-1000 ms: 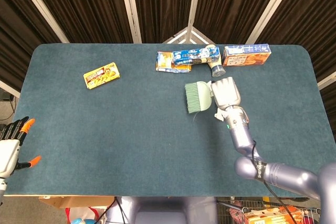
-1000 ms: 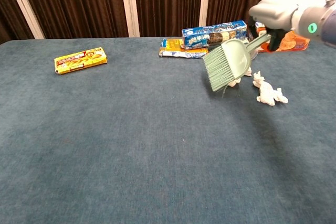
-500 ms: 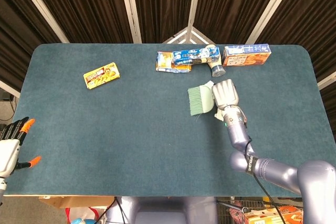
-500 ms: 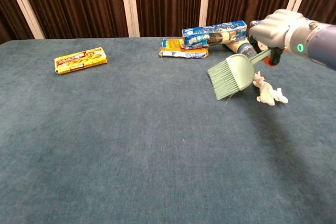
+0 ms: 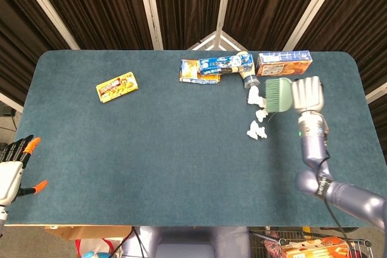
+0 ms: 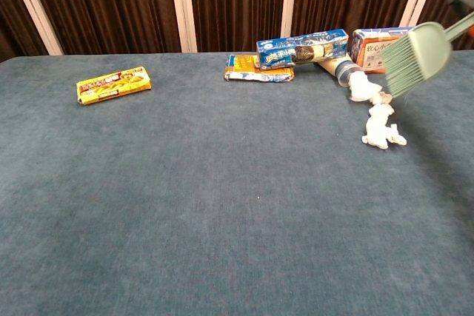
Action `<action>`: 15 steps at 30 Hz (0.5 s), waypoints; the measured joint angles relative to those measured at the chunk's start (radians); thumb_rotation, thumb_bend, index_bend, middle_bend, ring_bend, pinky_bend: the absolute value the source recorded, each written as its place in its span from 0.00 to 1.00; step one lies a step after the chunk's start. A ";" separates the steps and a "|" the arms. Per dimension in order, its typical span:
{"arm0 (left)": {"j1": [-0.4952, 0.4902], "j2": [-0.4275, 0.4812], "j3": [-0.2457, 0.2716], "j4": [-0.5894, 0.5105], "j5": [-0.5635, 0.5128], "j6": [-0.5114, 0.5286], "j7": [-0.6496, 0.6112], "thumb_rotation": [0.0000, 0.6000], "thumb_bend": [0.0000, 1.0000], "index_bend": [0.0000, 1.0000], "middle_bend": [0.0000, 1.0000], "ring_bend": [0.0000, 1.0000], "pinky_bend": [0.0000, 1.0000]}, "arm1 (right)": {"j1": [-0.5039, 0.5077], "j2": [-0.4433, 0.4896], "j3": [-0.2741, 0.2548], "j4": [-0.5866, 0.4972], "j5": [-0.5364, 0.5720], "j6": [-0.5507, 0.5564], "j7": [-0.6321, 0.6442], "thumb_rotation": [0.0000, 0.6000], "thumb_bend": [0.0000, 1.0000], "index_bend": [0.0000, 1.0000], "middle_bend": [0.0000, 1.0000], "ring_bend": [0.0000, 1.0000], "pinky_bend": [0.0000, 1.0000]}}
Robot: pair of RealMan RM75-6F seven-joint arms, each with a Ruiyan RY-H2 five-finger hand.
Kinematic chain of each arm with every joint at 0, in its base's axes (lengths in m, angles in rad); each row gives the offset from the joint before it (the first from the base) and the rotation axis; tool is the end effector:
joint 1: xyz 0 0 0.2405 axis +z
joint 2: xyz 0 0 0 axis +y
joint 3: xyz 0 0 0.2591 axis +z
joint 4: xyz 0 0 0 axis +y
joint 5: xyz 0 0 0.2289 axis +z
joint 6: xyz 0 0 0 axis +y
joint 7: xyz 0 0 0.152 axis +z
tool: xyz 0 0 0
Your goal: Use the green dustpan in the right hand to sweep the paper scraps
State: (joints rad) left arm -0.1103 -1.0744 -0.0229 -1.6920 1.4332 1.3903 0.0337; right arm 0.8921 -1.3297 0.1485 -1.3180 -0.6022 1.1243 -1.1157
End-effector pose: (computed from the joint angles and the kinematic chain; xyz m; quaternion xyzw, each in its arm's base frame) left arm -0.3201 0.1904 0.1361 -0.6032 -0.4302 -0.3494 0.5735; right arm -0.2165 -0.4514 0.1105 0.6752 -0.1417 0.0715 0.7204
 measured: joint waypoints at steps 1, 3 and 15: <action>0.000 0.000 0.000 0.000 0.001 0.002 0.001 1.00 0.05 0.00 0.00 0.00 0.00 | -0.006 0.017 -0.001 -0.019 -0.002 0.007 0.003 1.00 0.61 0.79 0.96 0.99 1.00; 0.001 -0.002 0.000 0.000 0.006 0.006 0.004 1.00 0.05 0.00 0.00 0.00 0.00 | -0.021 0.057 -0.001 -0.069 -0.013 0.023 0.017 1.00 0.61 0.79 0.96 0.99 1.00; 0.004 -0.010 0.003 -0.002 0.010 0.015 0.028 1.00 0.05 0.00 0.00 0.00 0.00 | -0.143 0.251 -0.026 -0.498 -0.214 0.118 0.203 1.00 0.61 0.79 0.96 0.99 1.00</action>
State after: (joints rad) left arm -0.1059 -1.0844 -0.0203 -1.6936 1.4437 1.4055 0.0617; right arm 0.7495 -1.0786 0.1223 -1.8163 -0.8164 1.2423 -0.9124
